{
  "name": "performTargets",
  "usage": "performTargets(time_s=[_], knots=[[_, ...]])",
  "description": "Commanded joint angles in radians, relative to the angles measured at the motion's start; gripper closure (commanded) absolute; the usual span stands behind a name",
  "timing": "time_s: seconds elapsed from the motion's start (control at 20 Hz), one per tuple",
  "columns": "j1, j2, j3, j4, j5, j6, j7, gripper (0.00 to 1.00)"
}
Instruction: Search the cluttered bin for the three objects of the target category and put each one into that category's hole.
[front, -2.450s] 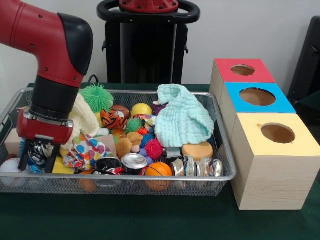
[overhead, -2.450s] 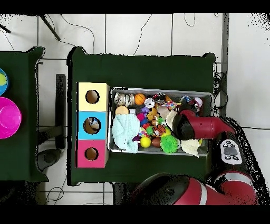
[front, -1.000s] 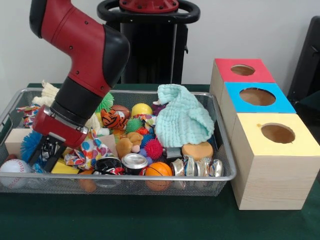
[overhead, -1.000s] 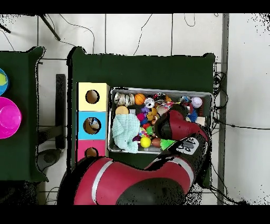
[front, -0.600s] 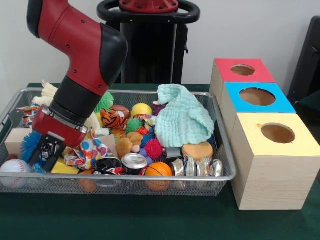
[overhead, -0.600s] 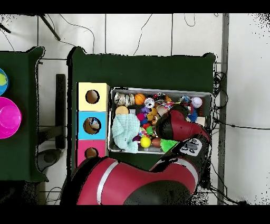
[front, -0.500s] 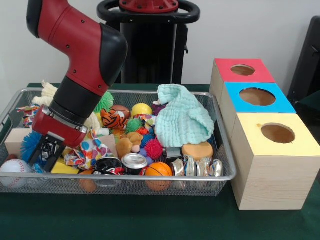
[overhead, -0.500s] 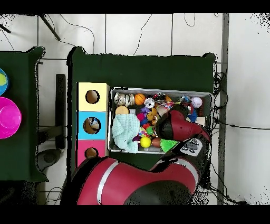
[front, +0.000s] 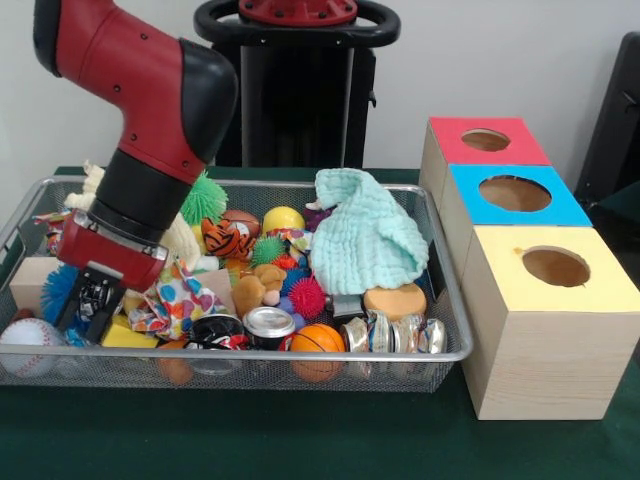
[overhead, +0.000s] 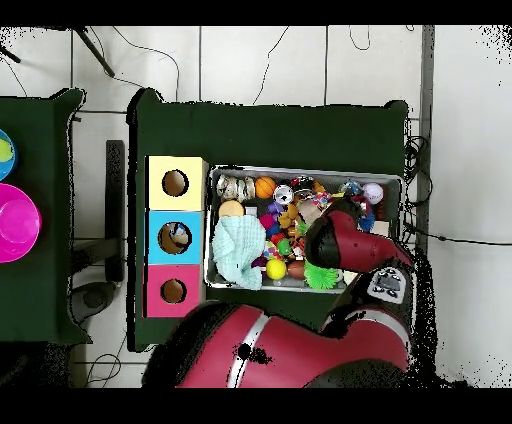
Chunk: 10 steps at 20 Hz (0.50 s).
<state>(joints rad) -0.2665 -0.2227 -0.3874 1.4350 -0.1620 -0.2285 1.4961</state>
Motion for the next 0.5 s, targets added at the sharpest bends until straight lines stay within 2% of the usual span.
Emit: performTargets(time_s=[0.05, 0.25, 0.5], knots=[[-0.147, -0.041, 0.332, 0.102, -0.155, 0.053, 0.147, 1.00], [-0.186, -0.119, 0.388, 0.159, -0.188, 0.121, 0.136, 1.00], [-0.195, -0.127, 0.398, 0.165, -0.200, 0.109, 0.136, 1.00]])
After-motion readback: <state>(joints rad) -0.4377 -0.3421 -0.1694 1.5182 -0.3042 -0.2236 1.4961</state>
